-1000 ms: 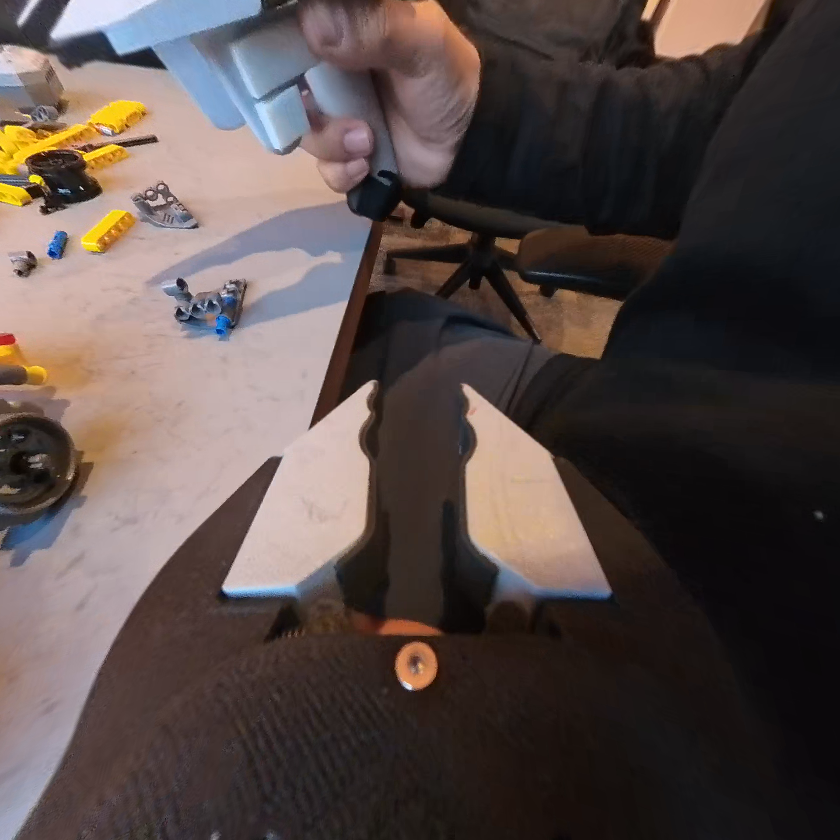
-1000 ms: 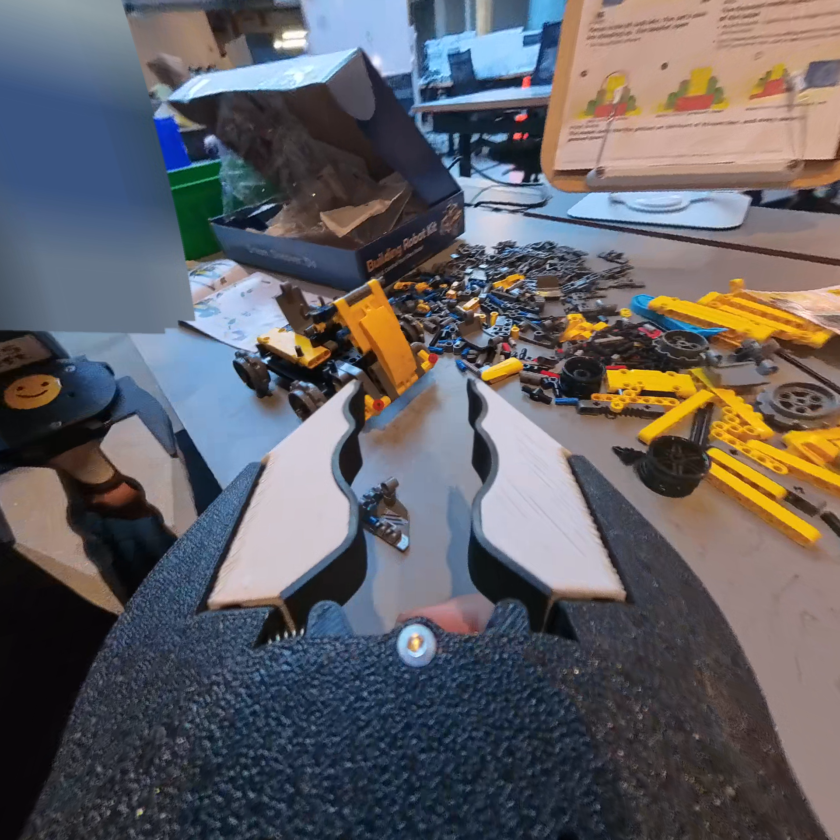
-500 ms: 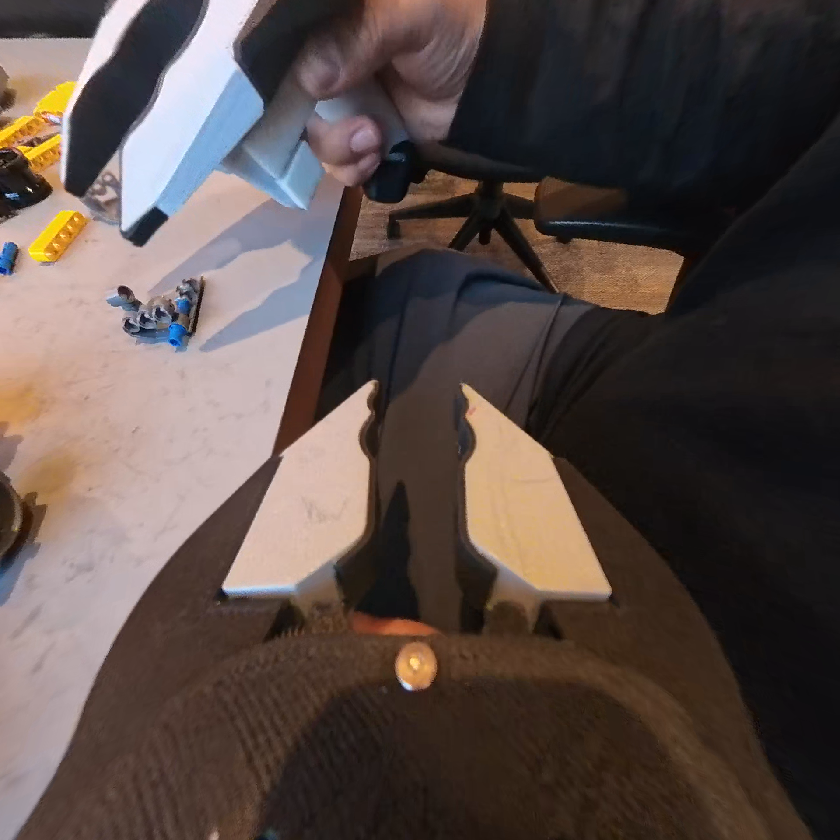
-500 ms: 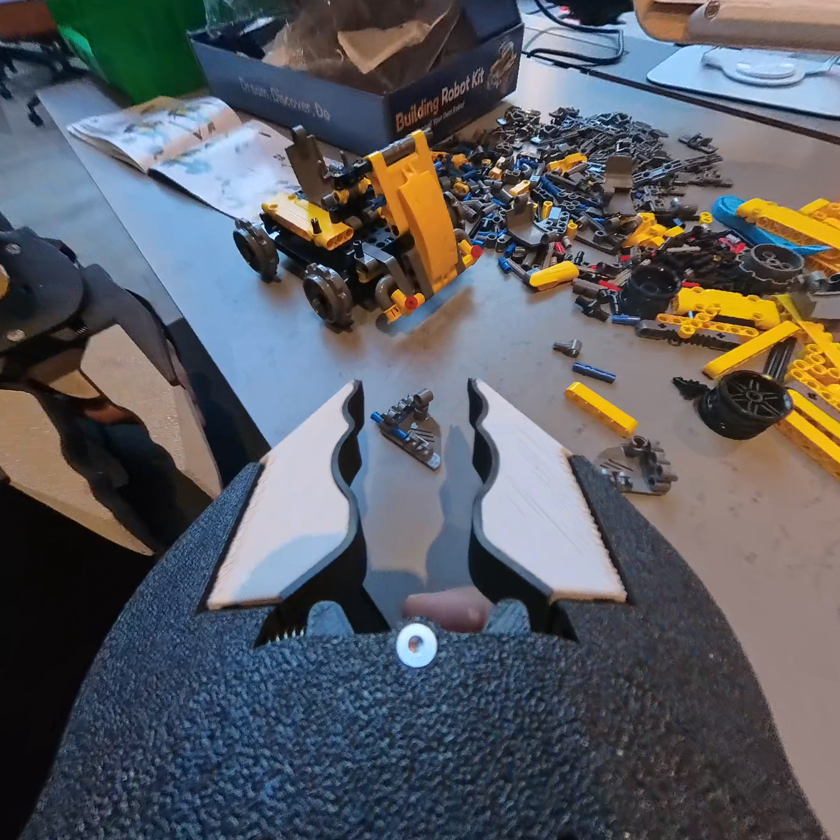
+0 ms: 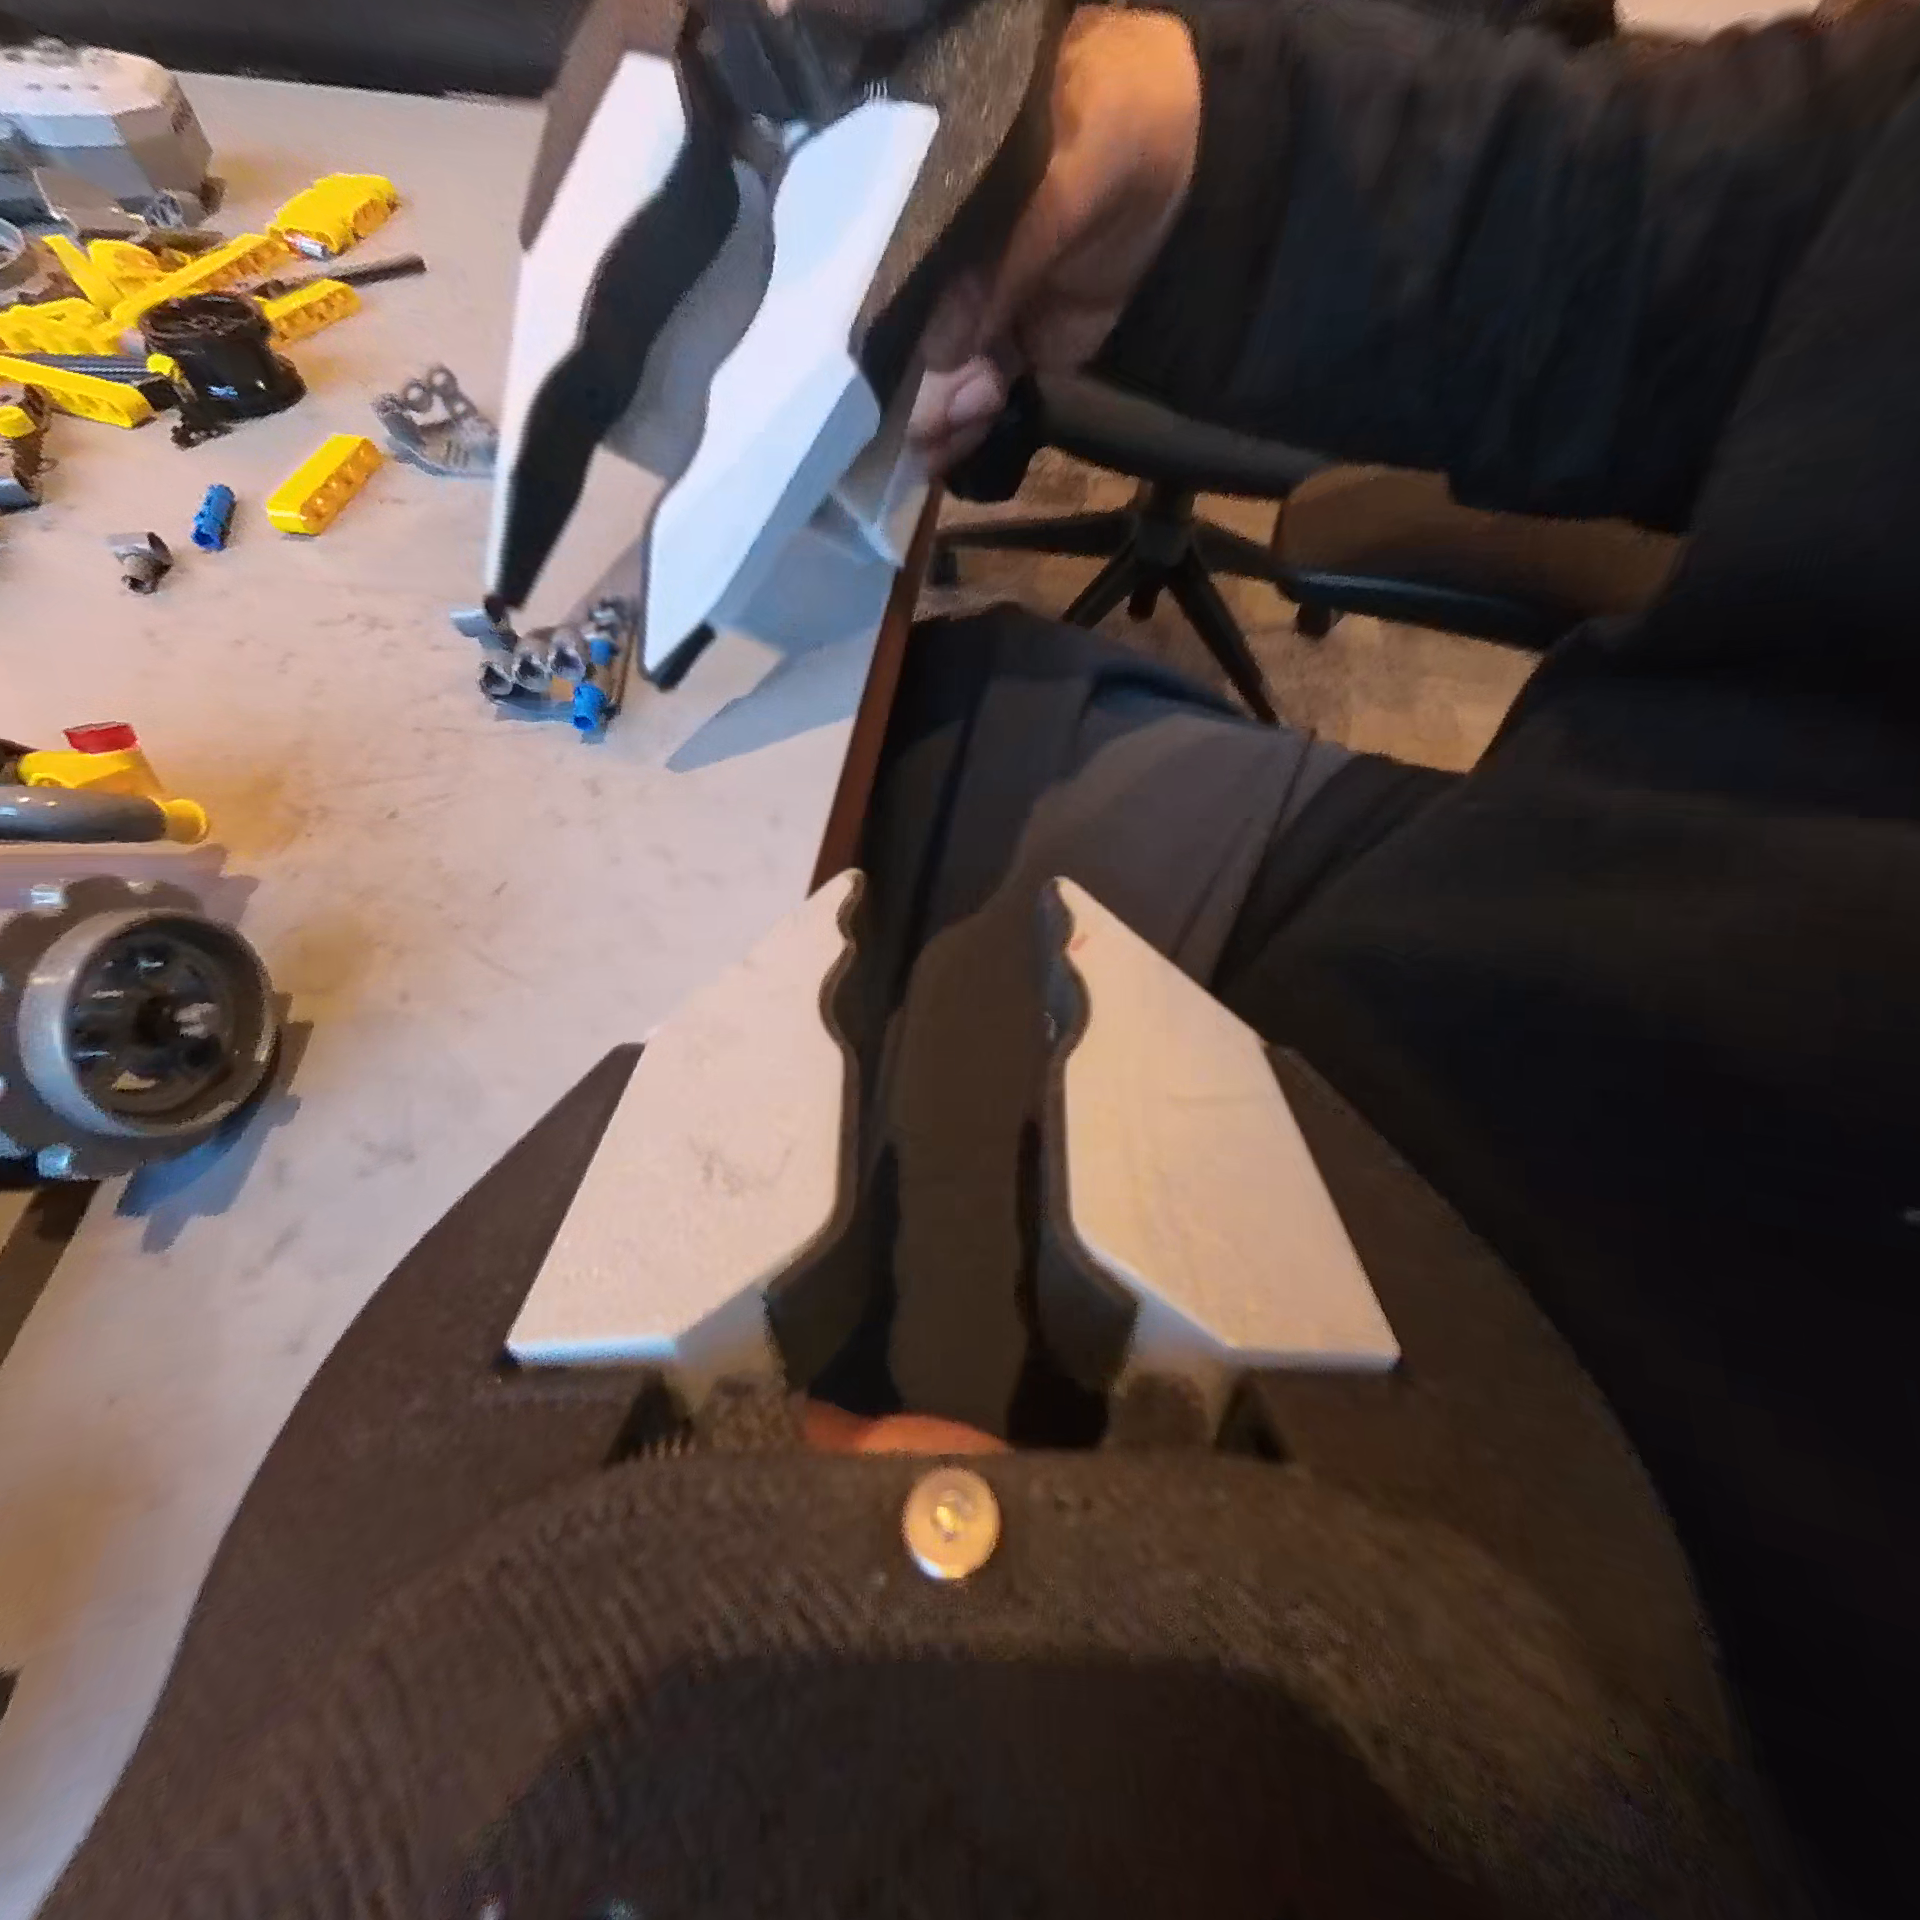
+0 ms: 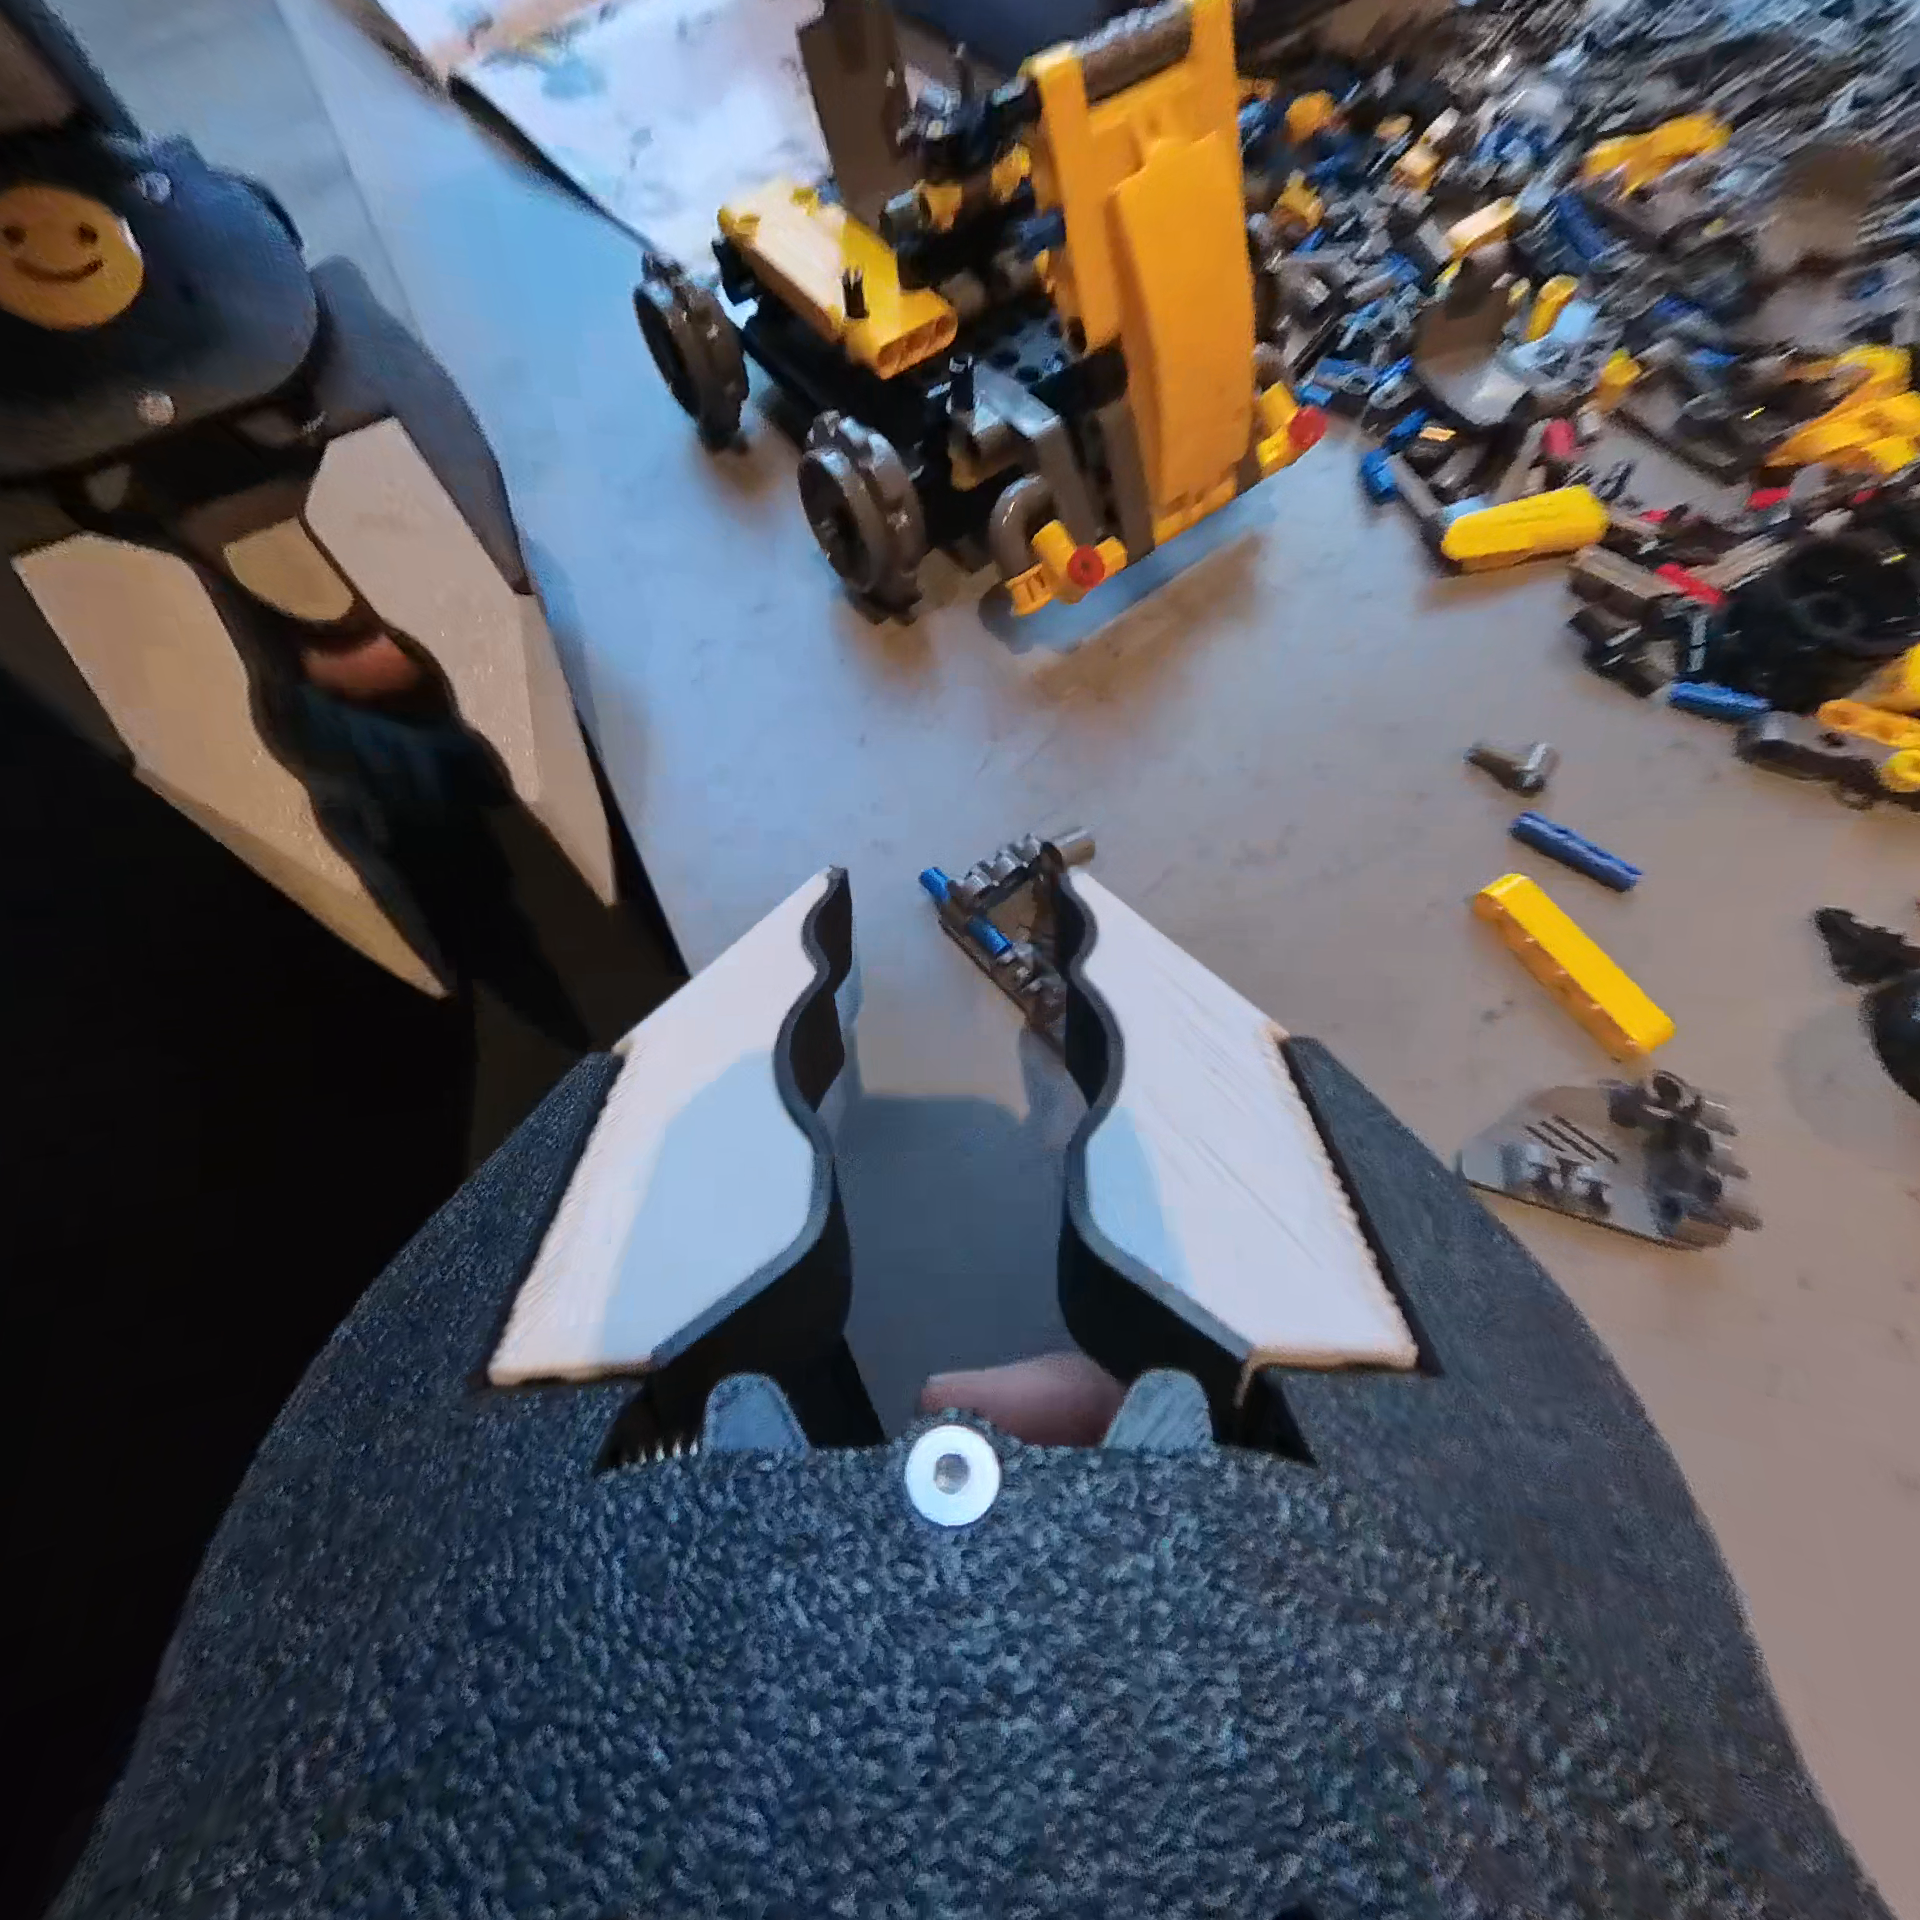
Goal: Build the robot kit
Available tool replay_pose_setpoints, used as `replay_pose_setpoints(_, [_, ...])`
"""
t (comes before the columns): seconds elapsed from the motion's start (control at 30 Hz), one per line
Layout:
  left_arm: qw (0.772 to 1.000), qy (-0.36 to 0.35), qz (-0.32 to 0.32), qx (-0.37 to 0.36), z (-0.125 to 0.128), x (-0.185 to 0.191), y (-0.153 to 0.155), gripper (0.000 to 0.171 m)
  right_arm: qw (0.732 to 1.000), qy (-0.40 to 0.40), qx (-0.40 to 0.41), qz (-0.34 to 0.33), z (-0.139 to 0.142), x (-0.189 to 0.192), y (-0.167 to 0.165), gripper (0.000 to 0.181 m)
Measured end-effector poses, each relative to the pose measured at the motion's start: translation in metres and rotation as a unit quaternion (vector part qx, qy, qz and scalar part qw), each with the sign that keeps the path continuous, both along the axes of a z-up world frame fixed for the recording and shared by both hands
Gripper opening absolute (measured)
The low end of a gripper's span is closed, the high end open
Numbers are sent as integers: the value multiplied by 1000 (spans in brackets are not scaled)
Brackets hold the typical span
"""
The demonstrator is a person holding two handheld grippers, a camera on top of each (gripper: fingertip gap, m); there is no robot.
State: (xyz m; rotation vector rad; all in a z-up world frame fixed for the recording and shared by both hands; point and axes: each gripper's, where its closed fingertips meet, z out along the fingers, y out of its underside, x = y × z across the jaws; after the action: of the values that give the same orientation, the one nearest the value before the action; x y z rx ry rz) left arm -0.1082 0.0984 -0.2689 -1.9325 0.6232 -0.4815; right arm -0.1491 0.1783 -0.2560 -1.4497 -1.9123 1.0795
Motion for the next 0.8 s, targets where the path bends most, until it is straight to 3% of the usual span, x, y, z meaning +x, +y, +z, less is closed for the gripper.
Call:
replay_pose_setpoints(0.1, [999,-41,-18,0,10,6,0,33,998,-50,-14,24,-11,-1,-6,32])
replay_pose_setpoints(0.23, [998,-44,-49,3,11,15,-5,35,997,-59,-16,52,-12,-6,-21,23])
replay_pose_setpoints(0.47, [996,-54,-69,36,22,24,-13,39,999,-23,-3,29,-7,-9,-19,28])
replay_pose_setpoints(0.67, [998,6,-40,50,14,17,-15,39,996,34,-75,21,14,-6,-15,21])
replay_pose_setpoints(0.8, [995,-4,-45,87,30,25,-30,40,998,31,-56,27,11,2,-12,21])
